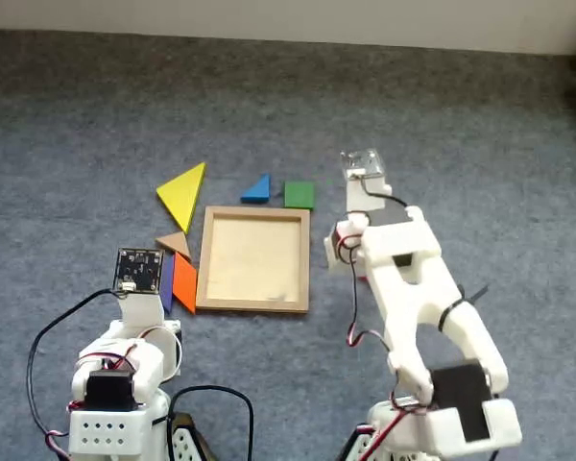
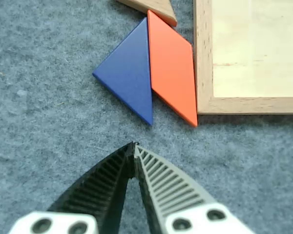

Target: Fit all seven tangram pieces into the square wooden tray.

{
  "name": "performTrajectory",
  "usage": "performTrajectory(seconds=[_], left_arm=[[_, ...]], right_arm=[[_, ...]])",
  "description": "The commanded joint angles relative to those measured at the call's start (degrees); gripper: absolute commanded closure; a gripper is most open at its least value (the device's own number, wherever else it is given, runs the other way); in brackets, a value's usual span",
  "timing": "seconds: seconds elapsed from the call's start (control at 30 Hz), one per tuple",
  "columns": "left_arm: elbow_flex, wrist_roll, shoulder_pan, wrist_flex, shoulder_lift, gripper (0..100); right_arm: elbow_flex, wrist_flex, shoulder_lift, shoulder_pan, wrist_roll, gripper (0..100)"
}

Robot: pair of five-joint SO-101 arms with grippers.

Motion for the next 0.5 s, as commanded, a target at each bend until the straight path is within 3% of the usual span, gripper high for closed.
performTrajectory(seconds=[0.0, 0.47], left_arm=[[1.10, -0.35, -0.84, 0.26, -0.75, 99], [1.10, -0.35, -0.84, 0.26, -0.75, 99]], right_arm=[[-7.87, 1.89, 4.97, 3.30, 0.79, 65.1], [-10.24, 3.74, 11.30, 4.18, 0.97, 65.1]])
